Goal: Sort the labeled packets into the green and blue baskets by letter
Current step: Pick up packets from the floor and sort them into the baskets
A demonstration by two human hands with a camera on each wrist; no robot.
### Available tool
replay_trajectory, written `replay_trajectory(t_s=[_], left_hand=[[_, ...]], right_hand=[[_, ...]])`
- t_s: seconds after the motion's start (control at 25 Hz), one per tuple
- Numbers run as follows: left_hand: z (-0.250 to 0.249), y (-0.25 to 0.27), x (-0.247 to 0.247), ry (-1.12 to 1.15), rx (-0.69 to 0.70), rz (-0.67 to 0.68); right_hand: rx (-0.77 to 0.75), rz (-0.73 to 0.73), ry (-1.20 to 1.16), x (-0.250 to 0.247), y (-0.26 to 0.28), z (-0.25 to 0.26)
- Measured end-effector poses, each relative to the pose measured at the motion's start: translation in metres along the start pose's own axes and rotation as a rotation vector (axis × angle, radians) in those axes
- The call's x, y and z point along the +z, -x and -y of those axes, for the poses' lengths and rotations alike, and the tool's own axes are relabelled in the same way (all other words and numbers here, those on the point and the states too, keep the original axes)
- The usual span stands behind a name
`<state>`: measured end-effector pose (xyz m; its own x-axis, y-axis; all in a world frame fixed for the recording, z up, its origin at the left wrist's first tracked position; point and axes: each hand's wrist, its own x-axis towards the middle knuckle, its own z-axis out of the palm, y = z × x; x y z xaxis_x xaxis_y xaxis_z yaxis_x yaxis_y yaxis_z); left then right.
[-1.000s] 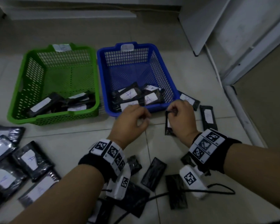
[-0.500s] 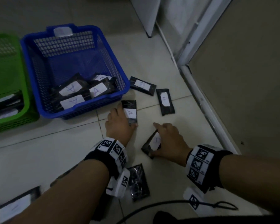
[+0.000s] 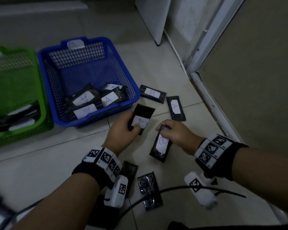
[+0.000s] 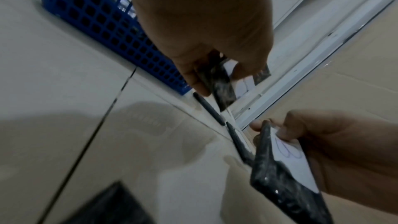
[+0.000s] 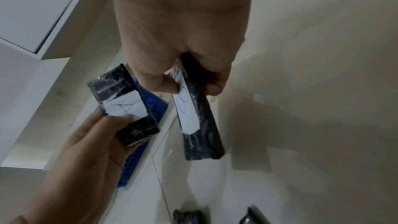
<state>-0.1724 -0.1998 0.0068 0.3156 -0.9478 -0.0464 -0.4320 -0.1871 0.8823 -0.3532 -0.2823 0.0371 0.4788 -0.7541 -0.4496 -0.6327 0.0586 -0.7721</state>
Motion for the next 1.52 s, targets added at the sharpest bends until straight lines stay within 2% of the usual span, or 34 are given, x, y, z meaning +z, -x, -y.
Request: replay_trajectory(t_s=[0.08,0.16,0.36,0.56,0.84,1.0,1.12,1.24,1.28,1.36,1.52], left_hand=[[-0.011,-0.002,-0.020,0.044,0.094,-0.151],[-0.020,-0.008,-0.043,0.047,0.120,-0.317],[-0.004,-0.020,-0.112,0.033,0.000,-0.658],[0.027,-0.006,-0.163,0.116,-0.090,-0.832],[0.065,0.050,-0.234,0.199,-0.189,-1.031],[0.081,0.089,-0.262,0.209,-0.250,-1.066],[0.093,0.106,-0.269,0.230,-0.308,-1.070],[0.092,0.104,-0.268,0.308,-0.321,-1.010],[0.090,0.099,-0.265,0.326,-0.325,-0.980],[0.086,0.086,-0.256,0.334,-0.314,-0.898],[0.073,0.045,-0.223,0.243,-0.214,-0.714]], right_hand=[[0.009,-0.038,-0.117,0.007,-0.006,0.014],[0.011,-0.036,-0.186,0.017,-0.013,0.027],[-0.053,0.035,-0.281,0.043,-0.027,0.072],[-0.146,0.106,-0.366,0.075,-0.045,0.122],[-0.242,0.081,-0.447,0.158,-0.074,0.188],[-0.295,0.156,-0.414,0.213,-0.084,0.217],[-0.398,0.146,-0.209,0.250,-0.090,0.229],[-0.463,0.251,0.027,0.258,-0.090,0.228],[-0.498,0.223,0.099,0.252,-0.090,0.225],[-0.556,0.078,0.172,0.228,-0.091,0.216],[-0.560,-0.226,0.341,0.159,-0.089,0.178]])
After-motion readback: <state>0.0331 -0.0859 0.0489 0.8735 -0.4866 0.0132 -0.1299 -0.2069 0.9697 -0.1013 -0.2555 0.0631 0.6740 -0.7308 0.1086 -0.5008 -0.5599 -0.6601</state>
